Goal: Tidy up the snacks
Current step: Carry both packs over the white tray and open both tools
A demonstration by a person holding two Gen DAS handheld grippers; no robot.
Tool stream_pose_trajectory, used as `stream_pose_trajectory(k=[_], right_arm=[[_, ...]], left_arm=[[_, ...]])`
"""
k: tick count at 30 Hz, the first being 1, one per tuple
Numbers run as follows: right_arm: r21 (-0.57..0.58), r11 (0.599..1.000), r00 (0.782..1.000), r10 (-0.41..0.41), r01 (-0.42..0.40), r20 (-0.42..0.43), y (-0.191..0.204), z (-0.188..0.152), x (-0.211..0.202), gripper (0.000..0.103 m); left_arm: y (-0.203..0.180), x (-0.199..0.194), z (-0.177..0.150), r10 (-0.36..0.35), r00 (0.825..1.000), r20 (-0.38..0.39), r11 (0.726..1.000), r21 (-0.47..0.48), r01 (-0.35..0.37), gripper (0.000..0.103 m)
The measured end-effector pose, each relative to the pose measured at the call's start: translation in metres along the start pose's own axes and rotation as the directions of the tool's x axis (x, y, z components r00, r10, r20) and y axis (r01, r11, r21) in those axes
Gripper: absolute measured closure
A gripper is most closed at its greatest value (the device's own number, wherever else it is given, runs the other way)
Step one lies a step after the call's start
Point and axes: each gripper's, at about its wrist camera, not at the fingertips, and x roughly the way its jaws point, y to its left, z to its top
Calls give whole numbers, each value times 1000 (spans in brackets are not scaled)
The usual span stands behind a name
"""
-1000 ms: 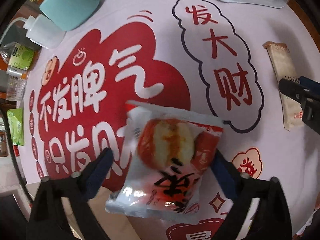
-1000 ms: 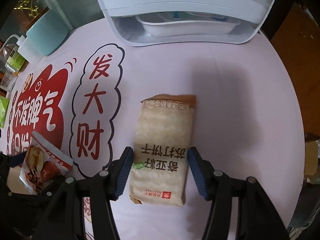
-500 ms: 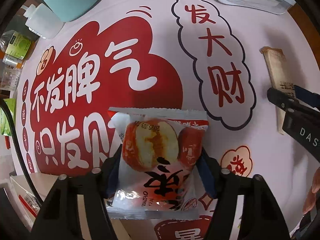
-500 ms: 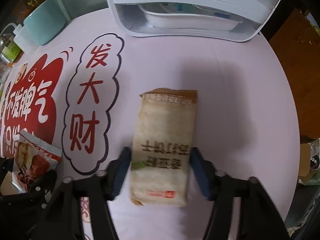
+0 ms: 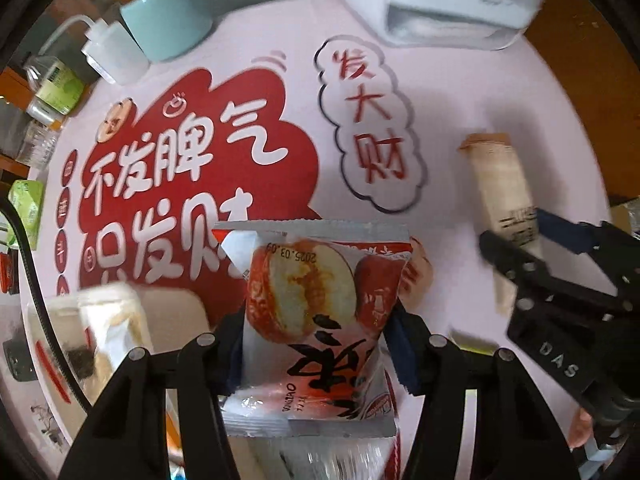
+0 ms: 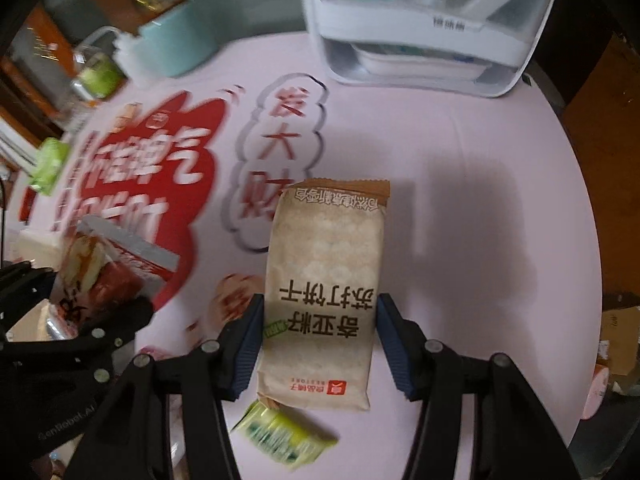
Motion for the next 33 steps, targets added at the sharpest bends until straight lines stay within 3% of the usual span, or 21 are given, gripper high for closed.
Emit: stream_pose_trajectory(k=[11, 16, 25, 33], right_arm=[[-82, 987, 982, 144, -135, 118, 54, -55, -103, 48], [-141, 970, 966, 215, -196, 140, 98, -89, -135, 48], [-235, 937, 944, 298, -260, 141, 183, -122, -156, 48], [-287, 926, 940, 300, -246, 162, 251, -123, -151, 48]], left_arm=[[22, -119, -96, -93, 990, 104, 996, -4, 94, 47], [47, -151, -150, -78, 985, 155, 997, -8, 80, 47], [106, -165, -216, -16, 978, 208, 999, -41, 25, 47], [166, -144, -247, 87, 965, 249, 989, -135, -54, 47]])
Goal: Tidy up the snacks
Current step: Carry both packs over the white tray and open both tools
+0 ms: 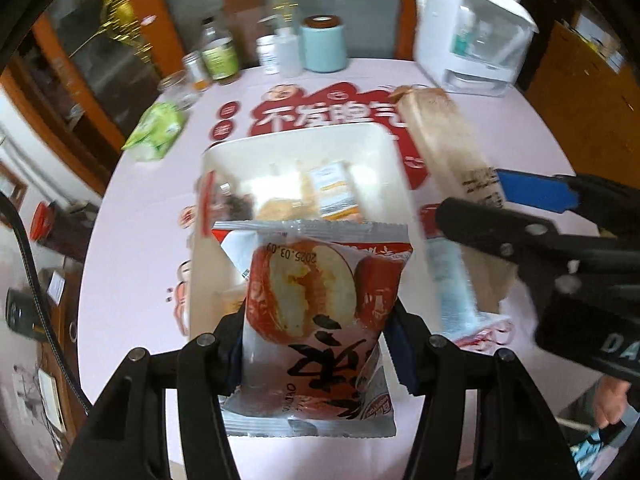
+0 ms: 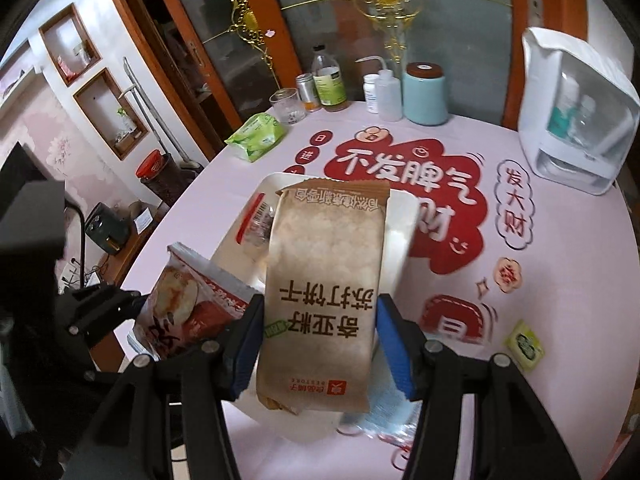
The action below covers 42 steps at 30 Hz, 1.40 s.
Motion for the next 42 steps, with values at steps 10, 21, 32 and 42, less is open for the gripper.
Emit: stream_pose_trajectory(k=[10, 21, 32, 42], right_arm=[[9, 998, 996, -59, 59, -63, 23, 18, 60, 48], [23, 991, 982, -127, 132, -141, 11, 35, 107, 47], [52, 994, 988, -92, 99, -124, 16, 33, 112, 23], [35, 997, 989, -66, 71, -130, 28, 20, 98, 23]], left_arm=[[54, 49, -3, 13, 999, -53, 997, -76, -17, 47], [58, 74, 9, -12, 997, -71, 996, -88, 6, 45], [73, 75, 6, -64, 996, -68, 985, -162, 53, 1], [72, 61, -6, -45, 997, -57, 990, -138, 37, 1]])
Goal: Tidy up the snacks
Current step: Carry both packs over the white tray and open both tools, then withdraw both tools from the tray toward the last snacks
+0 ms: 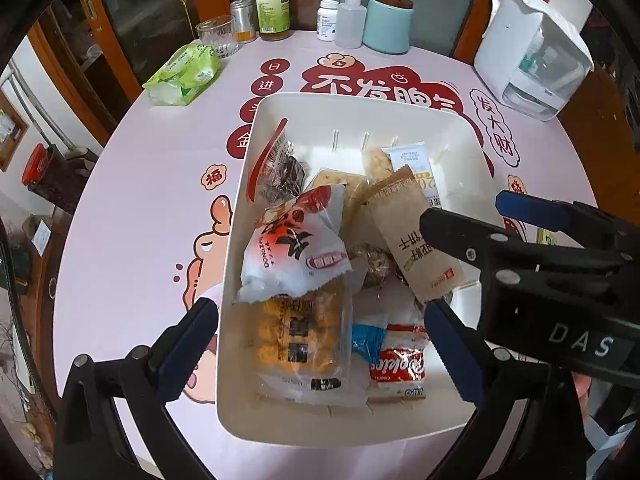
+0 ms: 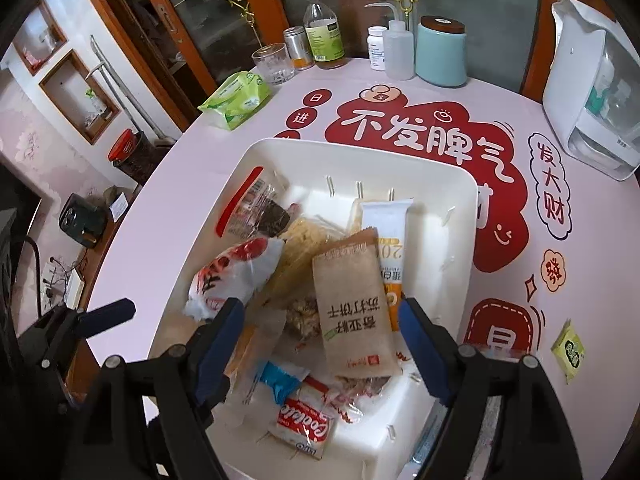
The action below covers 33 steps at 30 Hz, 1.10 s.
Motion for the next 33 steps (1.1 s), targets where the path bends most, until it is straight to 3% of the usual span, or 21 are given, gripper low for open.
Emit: stream_pose_trajectory(k=[10, 18, 27, 30, 33], right_arm=[[-37, 999, 1000, 5, -5, 3, 6, -22, -22, 23], [-9, 1000, 999, 24, -23, 38, -13, -40, -48, 23], [-20, 999, 996, -28, 30, 83, -64, -57, -95, 23], [-49, 998, 994, -38, 43, 104, -93, -60, -112, 23], [-88, 995, 994, -27, 37, 110, -124, -61, -122, 23]], left_arm=[[-11, -23, -20, 29, 999, 38, 999, 37, -31, 1], [-31, -34, -38, 46, 998, 45, 996, 71, -49, 1], [-82, -45, -55, 16, 999, 51, 992, 120, -22, 1], [-107, -49, -58, 53, 996, 72, 988, 142, -63, 1], [-132, -51, -63, 94, 993, 75, 991, 92, -101, 1]])
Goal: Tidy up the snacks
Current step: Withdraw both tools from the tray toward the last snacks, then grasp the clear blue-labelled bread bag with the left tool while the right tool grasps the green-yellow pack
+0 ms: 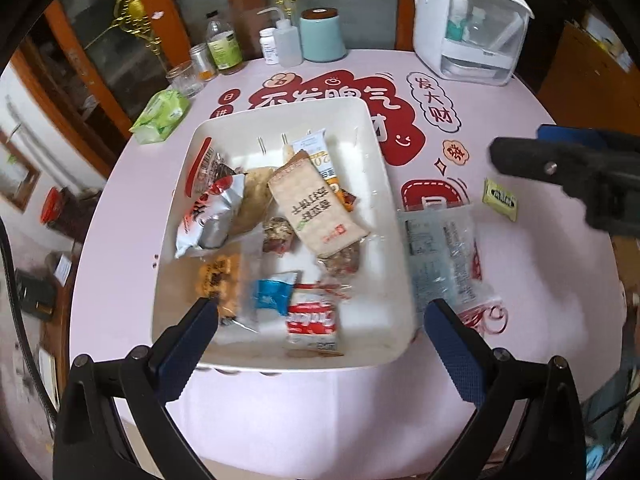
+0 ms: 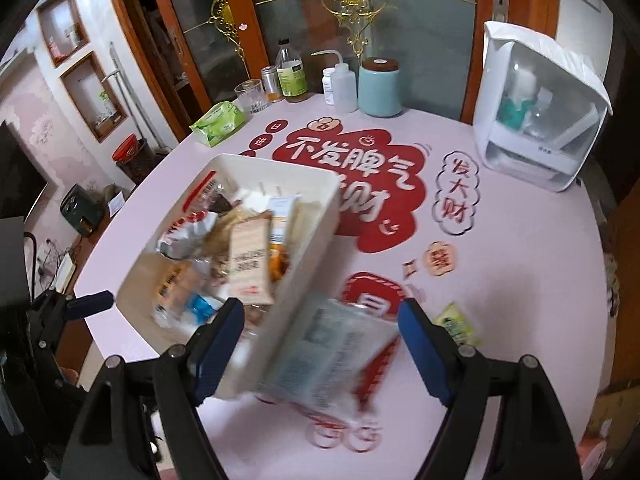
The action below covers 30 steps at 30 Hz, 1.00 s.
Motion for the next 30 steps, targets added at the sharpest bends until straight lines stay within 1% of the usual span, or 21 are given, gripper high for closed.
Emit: stream_pose_trajectory(k=[3, 5, 7, 11, 14, 15, 17, 18, 19, 22, 24, 26, 28, 30], right_arm=[[-37, 999, 1000, 13, -13, -16, -33, -5, 0, 23], [-68, 998, 999, 4, -6, -38, -52, -9, 6, 23], [-96, 995, 997, -2, -5, -71, -75, -15, 17, 23], [-120, 993, 989, 0, -18, -148, -110, -27, 45, 23], [-146, 989, 983, -16, -11, -181, -127, -38, 67, 23], [-149, 989, 981, -19, -10, -191, -133, -41, 75, 23], [-157, 987, 978, -23, -10, -207, -141, -46, 90, 24], [-162, 987, 976, -27, -9, -214, -144, -48, 99, 24], [-167, 986, 975, -33, -4, -218, -146, -49, 105, 24], [-202, 979, 973, -52, 6, -226, -151, -53, 124, 27], [-224, 975, 969, -66, 11, -239, -152, -54, 135, 33], [-246, 969, 964, -77, 12, -256, -152, -57, 146, 42], [-267, 964, 959, -89, 15, -270, -153, -60, 155, 46], [-266, 964, 963, -71, -1, -261, -155, -60, 157, 47]], left_arm=[[-26, 1, -4, -21, 999, -29, 996, -84, 19, 1], [-45, 3, -7, -15, 999, -42, 993, -117, 10, 1], [-65, 3, -11, -3, 999, -46, 988, -154, -4, 1], [-95, 6, -19, -32, 997, -71, 970, -241, 14, 1], [-111, 17, -25, -77, 992, -105, 944, -327, 39, 1], [-115, 24, -27, -98, 989, -110, 930, -363, 52, 1], [-121, 37, -31, -116, 985, -125, 904, -425, 53, 1], [-123, 46, -33, -135, 983, -128, 885, -461, 62, 1], [-125, 54, -34, -145, 981, -131, 870, -489, 63, 1], [-128, 75, -33, -149, 979, -138, 836, -546, 50, 1], [-130, 88, -30, -136, 981, -141, 820, -571, 31, 1], [-133, 101, -26, -102, 983, -151, 816, -578, -4, 1], [-136, 115, -22, -60, 985, -162, 813, -581, -46, 1], [-134, 126, -21, -40, 985, -168, 800, -596, -69, 1]])
